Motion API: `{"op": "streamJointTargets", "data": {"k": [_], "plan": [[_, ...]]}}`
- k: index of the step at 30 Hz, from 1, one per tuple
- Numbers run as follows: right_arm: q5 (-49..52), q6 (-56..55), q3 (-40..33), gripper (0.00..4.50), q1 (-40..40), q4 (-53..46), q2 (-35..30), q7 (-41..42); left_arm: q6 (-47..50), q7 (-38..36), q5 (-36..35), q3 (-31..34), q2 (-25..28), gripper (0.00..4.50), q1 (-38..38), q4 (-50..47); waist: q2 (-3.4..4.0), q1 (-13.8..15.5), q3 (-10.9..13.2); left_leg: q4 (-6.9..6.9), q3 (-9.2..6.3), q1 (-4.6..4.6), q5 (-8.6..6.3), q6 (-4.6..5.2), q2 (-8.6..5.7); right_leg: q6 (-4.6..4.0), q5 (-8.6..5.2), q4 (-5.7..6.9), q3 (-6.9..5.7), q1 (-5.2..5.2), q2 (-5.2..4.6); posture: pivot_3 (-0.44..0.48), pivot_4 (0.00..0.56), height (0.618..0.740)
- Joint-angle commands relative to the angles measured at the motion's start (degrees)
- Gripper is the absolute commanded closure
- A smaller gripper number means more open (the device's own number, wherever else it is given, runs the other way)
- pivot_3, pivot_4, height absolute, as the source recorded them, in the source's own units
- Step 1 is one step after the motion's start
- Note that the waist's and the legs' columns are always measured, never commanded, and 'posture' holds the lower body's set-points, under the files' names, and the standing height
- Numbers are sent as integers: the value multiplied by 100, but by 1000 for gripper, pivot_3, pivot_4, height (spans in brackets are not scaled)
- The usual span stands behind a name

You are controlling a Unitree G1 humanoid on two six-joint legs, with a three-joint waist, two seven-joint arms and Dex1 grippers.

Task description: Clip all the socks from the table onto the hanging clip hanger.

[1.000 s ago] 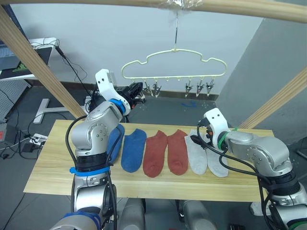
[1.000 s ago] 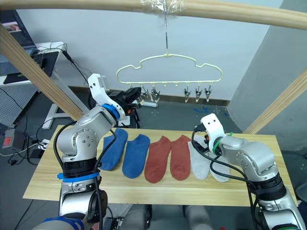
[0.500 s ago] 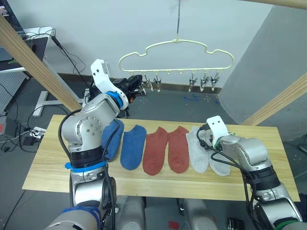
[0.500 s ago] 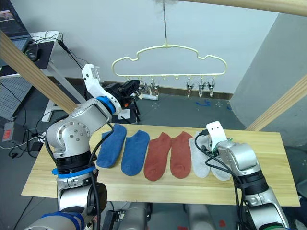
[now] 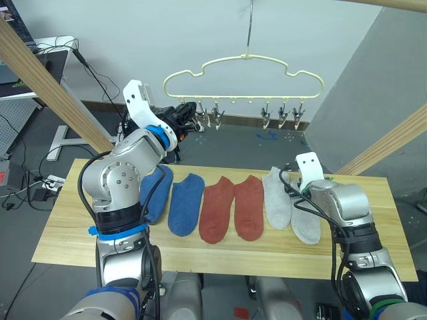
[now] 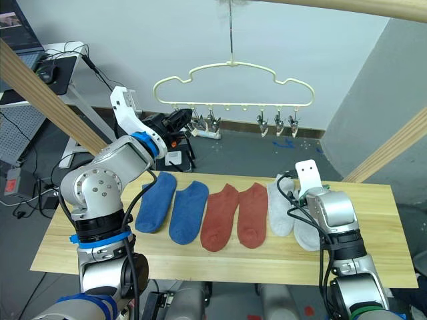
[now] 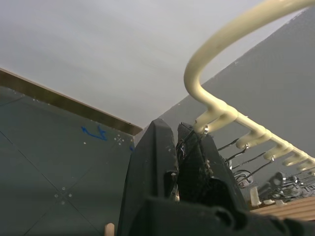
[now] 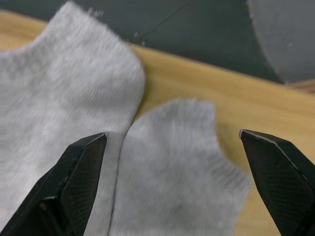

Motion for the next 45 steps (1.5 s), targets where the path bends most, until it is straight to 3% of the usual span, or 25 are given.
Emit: {"op": "streamJointTargets", "data": {"k": [1, 9, 16, 25, 45], "plan": [[-12, 312, -19, 0, 78, -600, -12, 106, -110, -22, -54, 2, 45, 4389, -49, -168, 0, 0, 0, 0, 0, 0, 0, 0, 0, 2, -1, -1, 0, 0, 0, 18, 364, 740], [-326, 424, -330, 0, -205, -588, -102, -36, -150, -23, -37, -39, 9, 4389, -24, -167, 0, 0, 1, 1, 2, 0, 1, -2, -2, 26, -15, -1, 2, 0, -1, 7, 360, 740], [-585, 37, -882, 0, -191, 77, 205, -281, -154, -5, -28, -80, -21, 4389, -9, -193, -1, -3, 1, -2, 2, -1, 0, -4, -1, 24, -14, -6, 2, 0, -2, 5, 359, 740], [-645, -451, -1086, 0, -292, 798, 390, -361, -82, 17, -44, -80, 29, 4389, 11, -267, 0, -2, 2, -3, 3, -1, 0, -3, -1, 21, -13, -5, 2, -1, -1, 20, 359, 740], [-685, -242, -1547, 0, -339, 500, 894, -718, -88, 19, -19, -147, 43, 4389, 37, -266, 1, 0, 3, -6, 2, -1, -1, -4, -2, 23, -14, -8, 2, -1, -2, 26, 356, 740]]}}
